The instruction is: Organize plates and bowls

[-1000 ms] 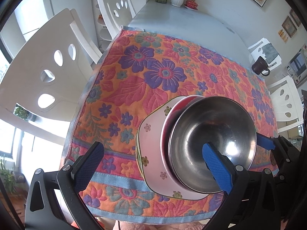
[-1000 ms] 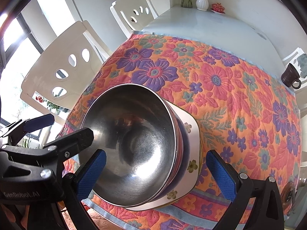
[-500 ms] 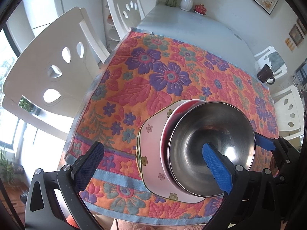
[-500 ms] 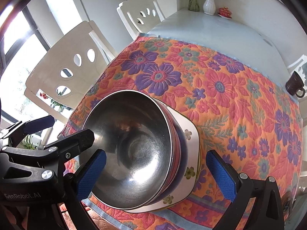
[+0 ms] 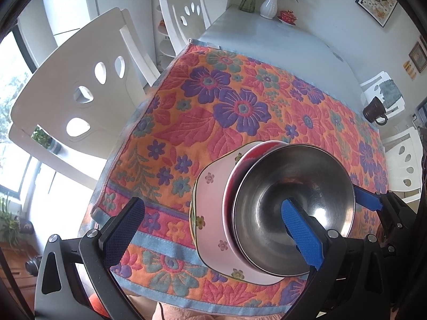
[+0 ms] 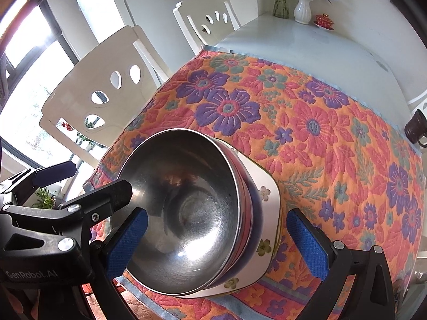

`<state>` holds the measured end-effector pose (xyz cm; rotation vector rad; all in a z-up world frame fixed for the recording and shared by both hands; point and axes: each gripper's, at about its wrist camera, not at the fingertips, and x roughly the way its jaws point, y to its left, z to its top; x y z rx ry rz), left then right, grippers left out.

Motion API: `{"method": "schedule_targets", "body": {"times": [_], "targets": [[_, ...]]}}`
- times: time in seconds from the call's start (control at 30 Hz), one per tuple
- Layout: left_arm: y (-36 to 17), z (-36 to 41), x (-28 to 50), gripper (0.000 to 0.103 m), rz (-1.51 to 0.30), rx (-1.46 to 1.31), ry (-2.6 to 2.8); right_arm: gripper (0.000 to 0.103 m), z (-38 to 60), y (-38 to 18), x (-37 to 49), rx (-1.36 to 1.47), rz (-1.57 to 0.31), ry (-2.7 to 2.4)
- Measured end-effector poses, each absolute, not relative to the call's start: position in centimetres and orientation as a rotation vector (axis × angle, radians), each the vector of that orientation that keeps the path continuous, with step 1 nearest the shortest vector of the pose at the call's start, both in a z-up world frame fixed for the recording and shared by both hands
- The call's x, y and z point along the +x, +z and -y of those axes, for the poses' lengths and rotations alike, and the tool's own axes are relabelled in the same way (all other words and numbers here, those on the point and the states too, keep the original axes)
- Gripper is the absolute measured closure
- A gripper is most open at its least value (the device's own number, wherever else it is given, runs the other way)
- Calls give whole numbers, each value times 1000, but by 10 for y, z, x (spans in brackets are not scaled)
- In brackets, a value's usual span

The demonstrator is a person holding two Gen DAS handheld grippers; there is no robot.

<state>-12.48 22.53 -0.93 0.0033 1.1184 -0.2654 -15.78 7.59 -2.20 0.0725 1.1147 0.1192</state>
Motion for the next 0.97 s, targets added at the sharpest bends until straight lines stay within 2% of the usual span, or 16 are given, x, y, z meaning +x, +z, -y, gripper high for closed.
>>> {"method": "schedule_targets", "body": {"times": [0.97], "targets": [[-4,-218,-123,1,-1095,4,-270,0,-64,-22,-158,94,-1109,115]]}}
